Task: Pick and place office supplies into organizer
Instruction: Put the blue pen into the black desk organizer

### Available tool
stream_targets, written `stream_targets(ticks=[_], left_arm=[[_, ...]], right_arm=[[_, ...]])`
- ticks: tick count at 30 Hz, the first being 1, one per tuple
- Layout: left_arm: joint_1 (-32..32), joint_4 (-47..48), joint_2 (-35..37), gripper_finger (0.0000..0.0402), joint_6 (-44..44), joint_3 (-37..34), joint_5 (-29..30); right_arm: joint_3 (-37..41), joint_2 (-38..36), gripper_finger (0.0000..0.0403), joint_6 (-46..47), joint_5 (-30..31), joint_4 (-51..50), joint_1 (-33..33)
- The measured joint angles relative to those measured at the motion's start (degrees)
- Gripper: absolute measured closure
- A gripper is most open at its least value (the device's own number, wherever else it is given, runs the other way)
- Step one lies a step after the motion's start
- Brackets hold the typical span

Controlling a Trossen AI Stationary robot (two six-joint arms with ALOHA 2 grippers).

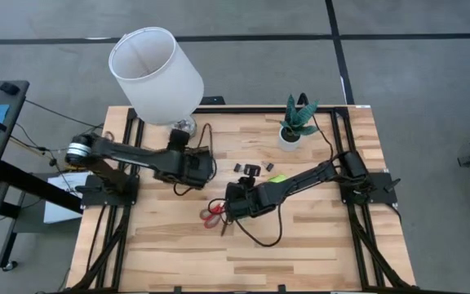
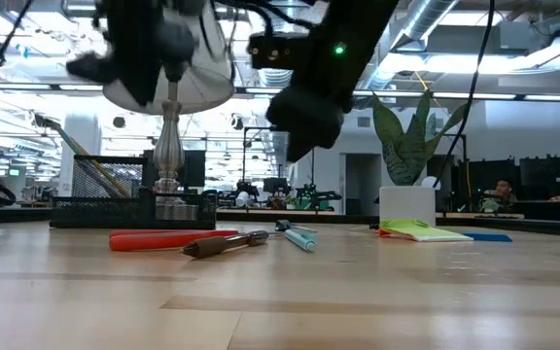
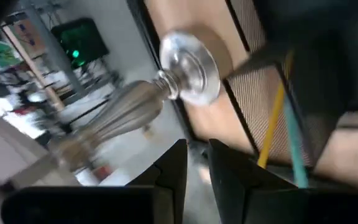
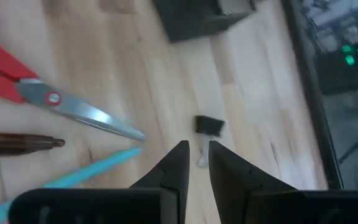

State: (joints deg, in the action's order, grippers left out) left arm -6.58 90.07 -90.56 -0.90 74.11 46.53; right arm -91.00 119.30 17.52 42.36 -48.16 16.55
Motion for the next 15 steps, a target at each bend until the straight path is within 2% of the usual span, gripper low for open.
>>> stream_targets(ticks=[4,6,8,11,15], left_arm=[[-0.9,-0.5,7.0,0.0343,10.7,3.1,-6.4],[-1.3,-2.7,10.7,0.0343,17.5,2.2,-10.6],[-2.3,-6.3,14.2,0.0342,20.6,0.0,-14.2],[-5.2,-15.8,18.6,0.0342,18.6,-6.0,-15.0],[-10.0,-34.0,22.7,0.0342,13.3,-17.2,-17.2]], right_arm=[[0.1,-2.1,0.0347,14.1,3.8,-12.3,2.8],[0.1,-3.3,0.0347,22.3,5.4,-18.5,5.3],[0.1,-3.6,0.0347,28.9,8.5,-20.4,8.3],[1.8,-3.6,0.0347,35.4,11.8,-19.8,13.2],[7.3,-3.7,0.0347,42.4,11.4,-12.8,18.5]])
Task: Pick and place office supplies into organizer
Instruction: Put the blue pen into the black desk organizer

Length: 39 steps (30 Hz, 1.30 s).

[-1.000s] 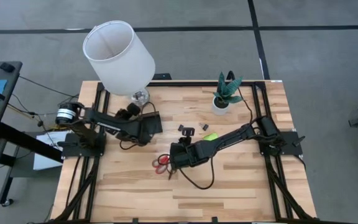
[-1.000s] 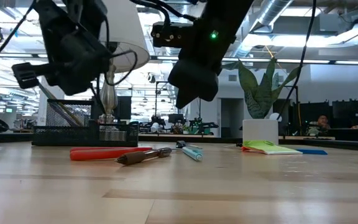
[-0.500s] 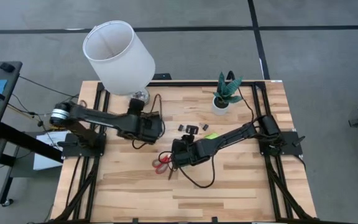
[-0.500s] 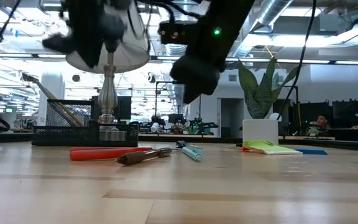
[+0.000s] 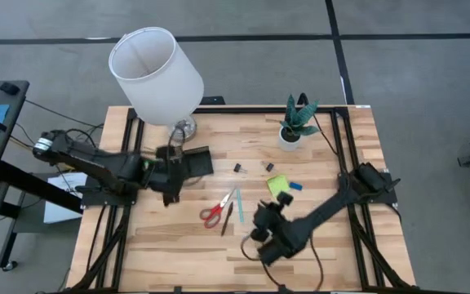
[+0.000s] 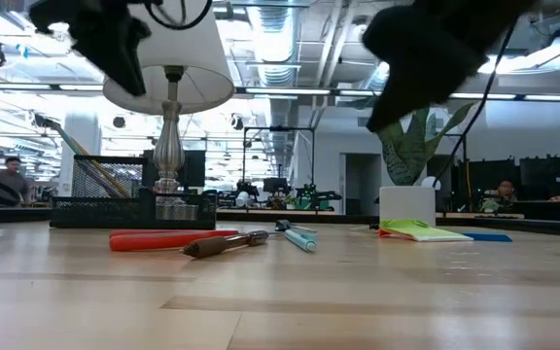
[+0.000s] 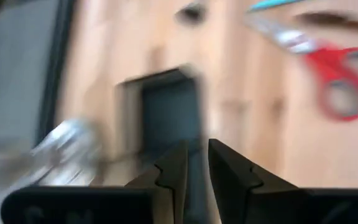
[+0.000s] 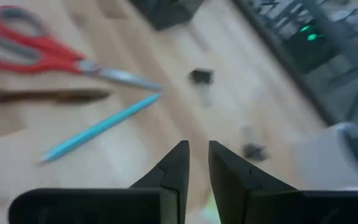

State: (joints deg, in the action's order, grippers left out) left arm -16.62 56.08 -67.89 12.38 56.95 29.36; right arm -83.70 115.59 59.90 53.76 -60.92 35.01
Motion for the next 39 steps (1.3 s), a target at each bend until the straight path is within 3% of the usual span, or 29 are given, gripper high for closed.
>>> stream_targets(ticks=[8,16,19,24,30,35,39], left_arm=[[-4.7,-44.5,-2.1,0.0342,-7.5,-19.8,-7.1],[-3.8,-62.2,-11.9,0.0342,-17.8,-21.8,-13.7],[-2.9,-68.6,-16.9,0.0342,-21.4,-21.4,-15.4],[-1.5,-74.9,-25.2,0.0342,-26.8,-17.6,-17.8],[-0.1,-74.8,-32.5,0.0342,-34.3,-10.5,-18.8],[1.4,-73.4,-35.1,0.0342,-39.2,-8.0,-22.6],[3.1,-73.5,-35.2,0.0342,-42.8,-7.3,-25.3]], right_arm=[[9.7,0.0,0.0347,2.5,0.6,25.7,4.3],[18.2,0.0,0.0347,-10.0,1.9,56.2,4.3],[20.0,0.0,0.0347,-10.3,0.8,62.0,3.4],[20.4,0.1,0.0347,-11.3,-6.2,61.6,0.8],[20.4,0.1,0.0343,-10.8,-15.1,61.2,-3.4],[20.4,0.1,0.034,-10.0,-25.5,60.3,-3.7],[20.0,-1.1,0.0355,-7.5,-26.4,57.8,-1.1]])
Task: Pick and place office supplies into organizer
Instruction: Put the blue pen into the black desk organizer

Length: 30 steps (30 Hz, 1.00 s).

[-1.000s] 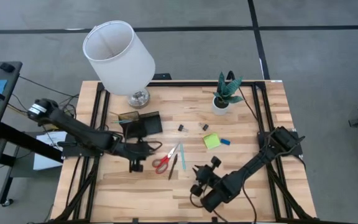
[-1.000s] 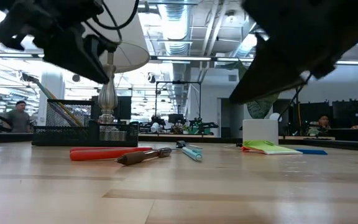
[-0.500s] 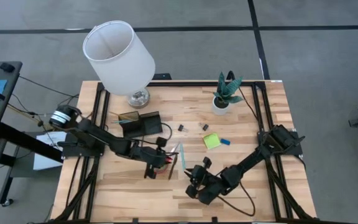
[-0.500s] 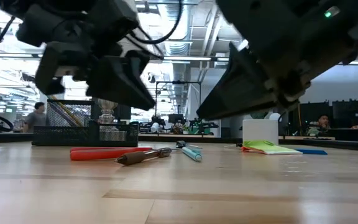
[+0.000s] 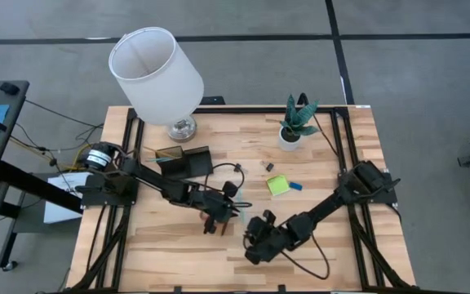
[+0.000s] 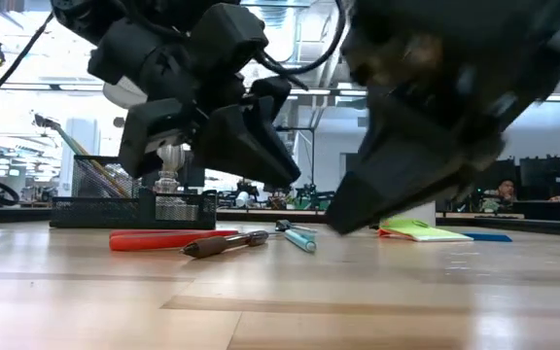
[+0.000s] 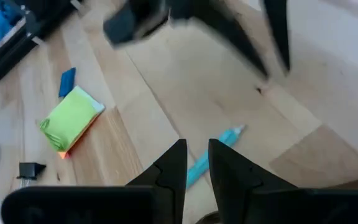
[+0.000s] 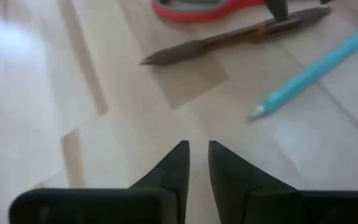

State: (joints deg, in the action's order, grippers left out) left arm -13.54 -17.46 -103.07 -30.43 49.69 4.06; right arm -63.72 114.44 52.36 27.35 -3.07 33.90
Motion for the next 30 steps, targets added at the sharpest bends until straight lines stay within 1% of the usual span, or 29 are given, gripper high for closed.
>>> stream_targets(ticks=[1,4,7,11,13,15,19,21,23,26,28,30], left_arm=[[0.5,0.3,0.0,0.0342,-0.1,0.0,-1.2],[2.2,0.6,-0.1,0.0339,-0.1,-0.1,-5.2],[3.2,0.1,-1.3,0.0329,-2.2,0.2,-6.6],[3.7,-0.3,-5.1,0.0303,-6.0,2.7,-9.0],[3.6,0.0,-8.0,0.0289,-7.9,4.7,-9.8],[3.5,0.4,-10.8,0.0277,-9.4,7.2,-9.0],[3.6,8.9,-13.2,0.0264,-9.8,12.3,-8.6],[3.7,12.6,-13.8,0.0263,-10.1,13.8,-8.6],[4.0,12.8,-13.9,0.0265,-9.2,13.6,-8.7],[5.0,12.1,-14.0,0.0277,-4.6,13.4,-9.4],[5.9,12.0,-14.0,0.0292,-1.3,13.3,-11.1],[7.0,12.2,-14.9,0.0312,1.0,13.3,-14.4]], right_arm=[[-0.1,-0.6,0.0359,0.2,0.1,-0.8,0.8],[0.0,-3.5,0.0373,2.9,2.2,-7.9,3.5],[0.0,-6.0,0.0381,7.3,7.4,-15.9,6.1],[0.0,-7.6,0.0384,9.7,13.4,-20.9,7.8],[0.0,-7.7,0.0383,9.7,14.0,-20.8,8.1],[0.0,-7.7,0.038,10.1,14.1,-20.9,8.1],[0.0,-7.7,0.0379,12.1,13.3,-21.5,8.1],[0.0,-7.7,0.038,12.2,13.5,-21.6,8.5],[0.0,-7.7,0.0381,12.2,13.5,-22.0,8.8],[0.0,-7.7,0.038,12.2,13.7,-22.0,8.8],[0.0,-7.7,0.0379,12.2,13.8,-22.1,8.7],[0.0,-7.7,0.0378,12.2,14.7,-22.1,8.7]])
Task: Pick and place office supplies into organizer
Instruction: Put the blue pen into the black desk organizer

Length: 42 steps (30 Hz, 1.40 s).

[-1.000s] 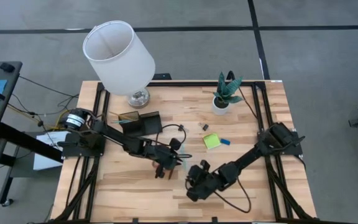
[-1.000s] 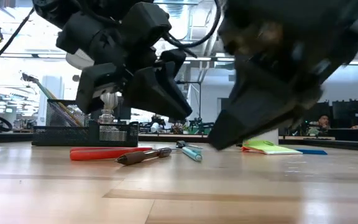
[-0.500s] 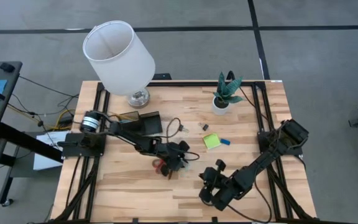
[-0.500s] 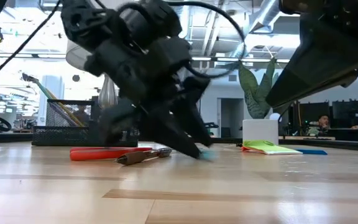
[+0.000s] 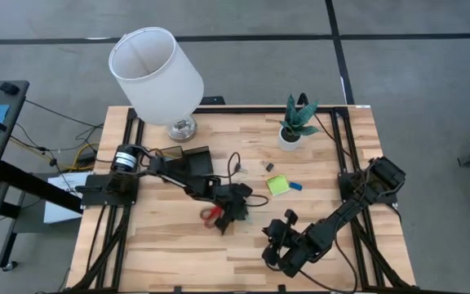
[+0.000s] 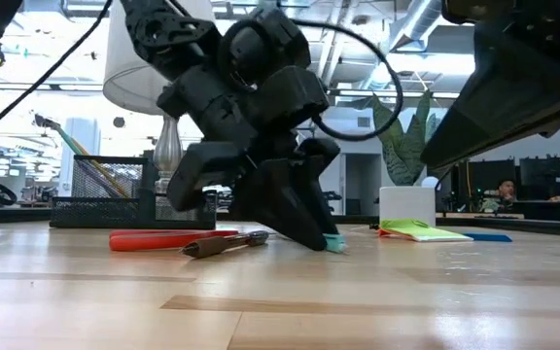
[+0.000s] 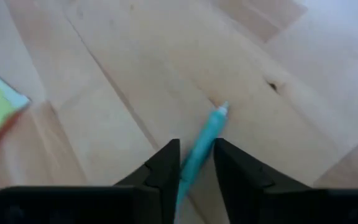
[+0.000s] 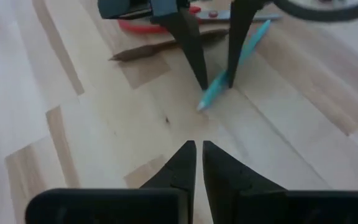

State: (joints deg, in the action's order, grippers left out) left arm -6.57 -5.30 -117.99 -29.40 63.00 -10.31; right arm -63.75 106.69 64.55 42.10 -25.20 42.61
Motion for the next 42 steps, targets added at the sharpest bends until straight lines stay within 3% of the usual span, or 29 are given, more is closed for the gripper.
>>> stream_targets(ticks=[3,7,14,18,25,29,36,42], left_arm=[[1.0,-0.2,-1.3,0.0353,2.5,0.0,-4.1],[1.2,-3.5,-3.0,0.0389,3.9,0.2,-4.4],[1.1,-9.1,-3.8,0.0374,8.8,-0.2,-2.3],[1.1,-9.6,-3.9,0.0392,9.8,-0.2,-0.3],[1.1,-9.7,-3.9,0.0388,12.8,-0.2,1.4],[0.8,-9.7,-3.9,0.0392,12.8,-0.2,1.5],[0.7,-9.8,-3.9,0.0388,13.1,-0.2,1.4],[0.6,-9.8,-3.9,0.0388,13.0,-0.2,1.6]], right_arm=[[0.0,0.0,0.038,0.0,2.5,0.0,0.0],[0.0,0.0,0.0383,-0.4,1.7,0.9,-0.4],[0.0,0.4,0.0364,-3.8,-6.9,1.7,-4.5],[1.0,0.5,0.0343,-7.5,-7.1,1.9,-6.0],[6.6,0.5,0.0312,-6.1,-6.4,5.4,-6.2],[9.2,0.5,0.03,-8.2,-1.9,6.3,-5.9],[15.2,0.5,0.0294,-22.0,-1.6,20.6,-6.6],[19.7,0.5,0.0294,-22.3,-1.9,28.4,-7.1]])
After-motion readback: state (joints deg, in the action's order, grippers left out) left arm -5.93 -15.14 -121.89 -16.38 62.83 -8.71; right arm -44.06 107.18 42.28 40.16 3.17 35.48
